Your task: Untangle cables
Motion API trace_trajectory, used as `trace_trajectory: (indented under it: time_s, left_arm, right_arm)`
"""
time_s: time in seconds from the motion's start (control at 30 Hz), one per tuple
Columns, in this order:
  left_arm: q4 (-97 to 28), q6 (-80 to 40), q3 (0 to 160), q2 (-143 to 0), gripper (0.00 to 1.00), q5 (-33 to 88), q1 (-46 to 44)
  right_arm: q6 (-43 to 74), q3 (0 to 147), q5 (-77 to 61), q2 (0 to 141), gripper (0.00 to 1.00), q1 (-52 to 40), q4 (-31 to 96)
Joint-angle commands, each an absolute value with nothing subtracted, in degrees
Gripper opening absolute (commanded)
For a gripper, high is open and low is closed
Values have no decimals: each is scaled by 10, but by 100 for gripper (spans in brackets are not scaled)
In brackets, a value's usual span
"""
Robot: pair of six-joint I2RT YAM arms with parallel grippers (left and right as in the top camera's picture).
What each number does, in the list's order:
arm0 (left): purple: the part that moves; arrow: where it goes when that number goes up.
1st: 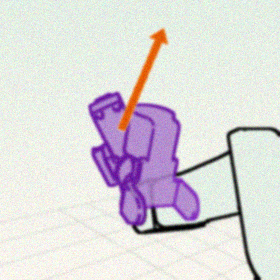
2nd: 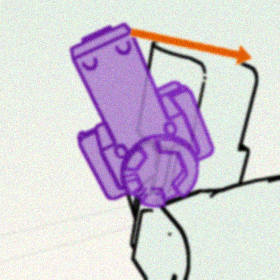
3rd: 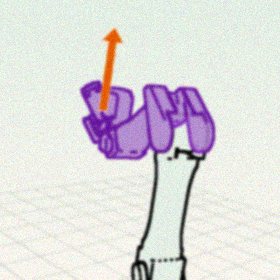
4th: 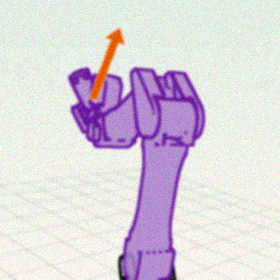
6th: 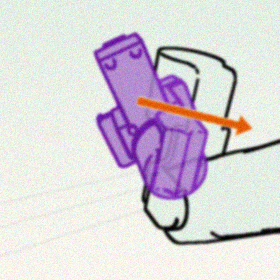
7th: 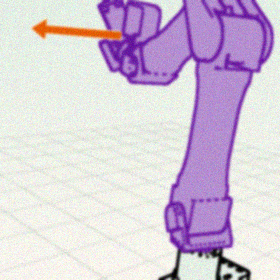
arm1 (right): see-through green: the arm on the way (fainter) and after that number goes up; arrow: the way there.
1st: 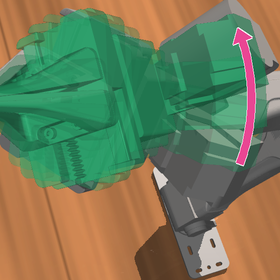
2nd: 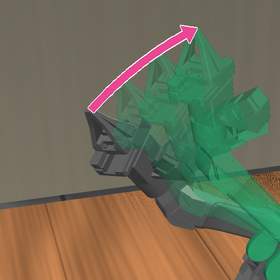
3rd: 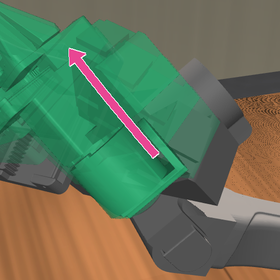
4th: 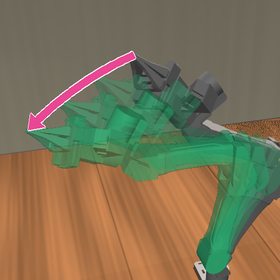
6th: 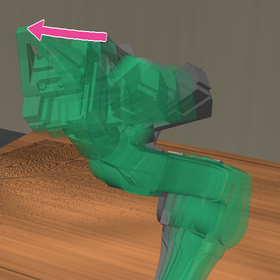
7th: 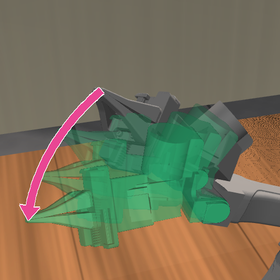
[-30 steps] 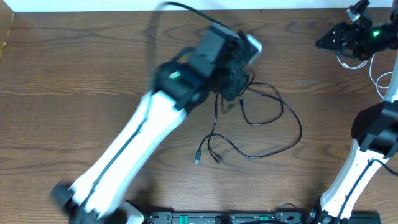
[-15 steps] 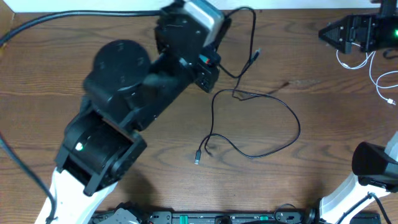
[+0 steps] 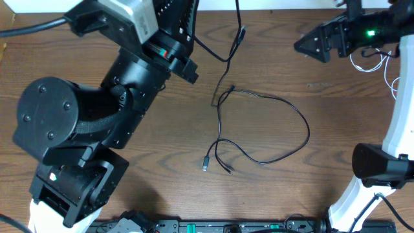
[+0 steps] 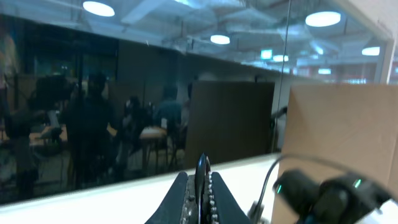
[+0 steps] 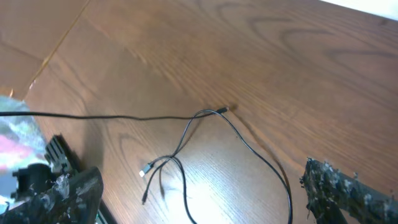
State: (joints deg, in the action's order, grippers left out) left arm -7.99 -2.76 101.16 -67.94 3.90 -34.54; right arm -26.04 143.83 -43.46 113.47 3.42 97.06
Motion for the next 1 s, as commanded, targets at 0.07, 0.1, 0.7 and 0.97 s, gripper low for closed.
trace_trajectory:
  time_s: [0.07, 0.1, 0.7, 0.97]
  left_arm:
    - [-30, -78, 1012, -656, 7, 21, -343]
    - [-23, -90, 1012, -652, 7, 21, -343]
    - [-42, -152, 1012, -633, 8, 21, -343]
    - [-47, -152, 1012, -636, 7, 21, -343]
  right_arm:
    - [-304, 1387, -435, 1167, 99, -3, 965]
    - [-310, 1375, -435, 1174, 99, -11, 963]
    - [-633, 1243, -710, 1200, 99, -144, 916]
    - [-639, 1243, -804, 1200, 99, -209, 837]
